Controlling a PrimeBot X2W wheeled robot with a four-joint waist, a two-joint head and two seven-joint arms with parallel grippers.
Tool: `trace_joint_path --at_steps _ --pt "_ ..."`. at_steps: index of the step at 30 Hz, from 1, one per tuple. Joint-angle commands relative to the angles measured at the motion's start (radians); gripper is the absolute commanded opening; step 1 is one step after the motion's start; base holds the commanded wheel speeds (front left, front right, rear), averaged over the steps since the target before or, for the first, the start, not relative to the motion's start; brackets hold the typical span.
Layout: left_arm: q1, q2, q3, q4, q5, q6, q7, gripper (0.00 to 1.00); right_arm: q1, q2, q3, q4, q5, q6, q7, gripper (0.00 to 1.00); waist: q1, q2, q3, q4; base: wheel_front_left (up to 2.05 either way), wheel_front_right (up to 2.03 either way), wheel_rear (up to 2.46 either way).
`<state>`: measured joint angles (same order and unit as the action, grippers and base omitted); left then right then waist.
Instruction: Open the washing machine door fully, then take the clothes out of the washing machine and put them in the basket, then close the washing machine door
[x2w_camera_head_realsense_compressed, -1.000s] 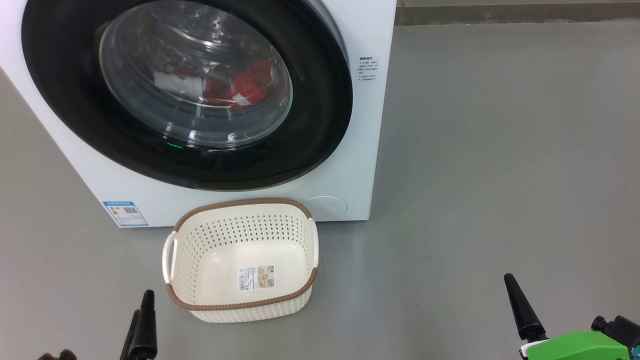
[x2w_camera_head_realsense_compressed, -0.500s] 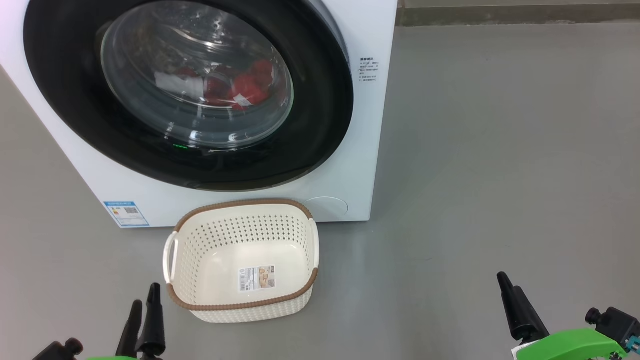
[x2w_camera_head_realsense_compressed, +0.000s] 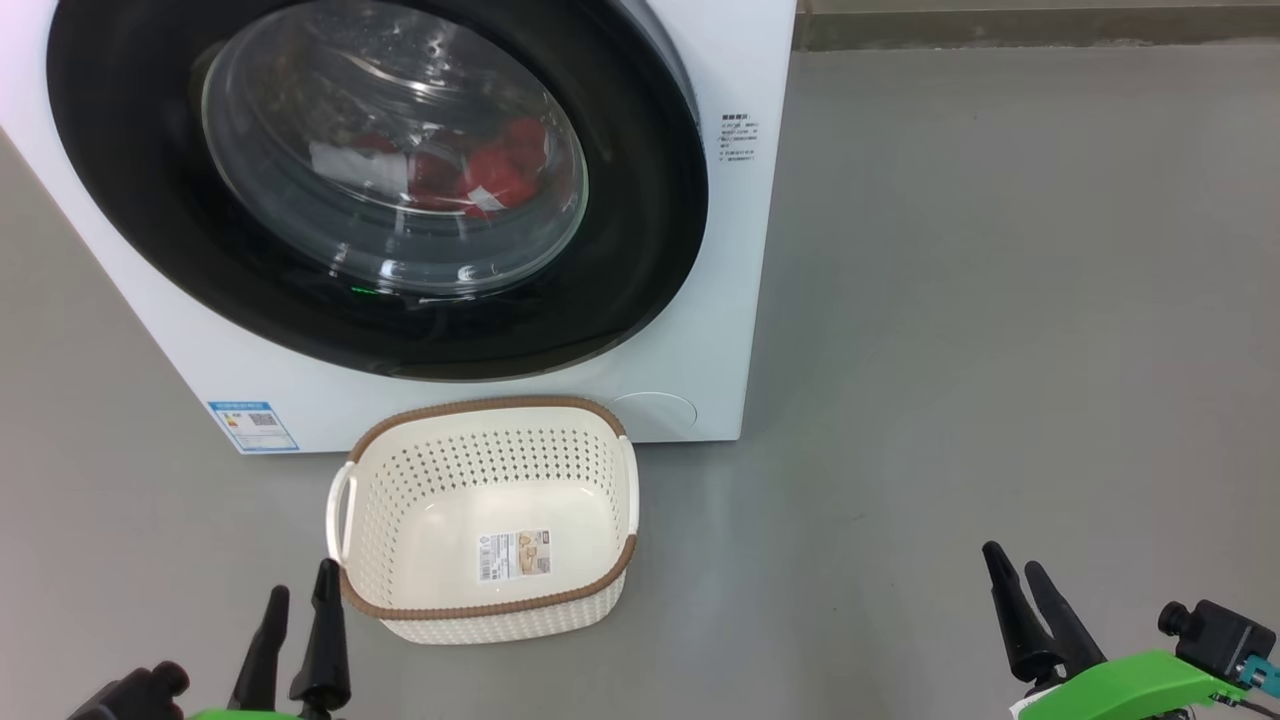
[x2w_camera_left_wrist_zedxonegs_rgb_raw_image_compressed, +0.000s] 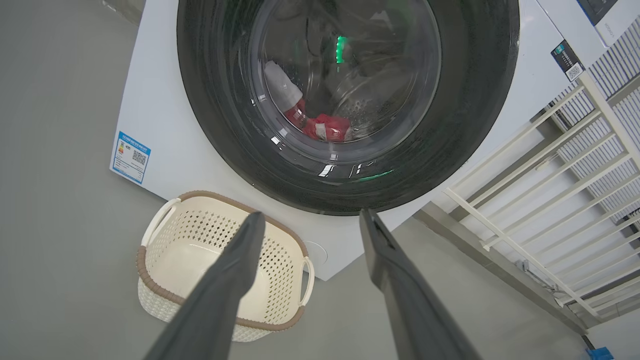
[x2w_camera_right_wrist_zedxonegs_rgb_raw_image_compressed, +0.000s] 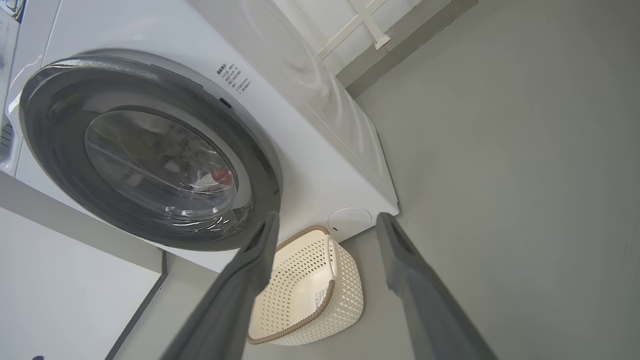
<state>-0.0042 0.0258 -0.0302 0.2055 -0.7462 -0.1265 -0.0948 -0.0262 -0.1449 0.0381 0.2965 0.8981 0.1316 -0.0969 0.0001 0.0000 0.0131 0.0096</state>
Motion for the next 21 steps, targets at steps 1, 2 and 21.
trace_joint_path --at_steps 1,2,21 --pt "-0.013 0.019 0.016 -0.034 0.039 -0.003 -0.015 1.00 -0.048 -0.021 0.020 -0.031 -0.038 -0.001 -0.015 1.00 0.0000 0.0000 0.000 -0.001 0.00 0.00 0.00" --pt "-0.013 0.019 0.015 -0.035 0.051 -0.003 -0.018 1.00 -0.048 -0.023 0.022 -0.031 -0.050 -0.001 -0.018 1.00 0.0000 0.0000 0.001 -0.001 0.00 0.00 0.00" --pt "-0.009 0.023 -0.002 -0.058 0.273 -0.003 -0.071 1.00 -0.049 -0.050 0.042 -0.056 -0.258 -0.001 -0.071 1.00 0.0000 0.0000 0.002 -0.002 0.00 0.00 0.00"
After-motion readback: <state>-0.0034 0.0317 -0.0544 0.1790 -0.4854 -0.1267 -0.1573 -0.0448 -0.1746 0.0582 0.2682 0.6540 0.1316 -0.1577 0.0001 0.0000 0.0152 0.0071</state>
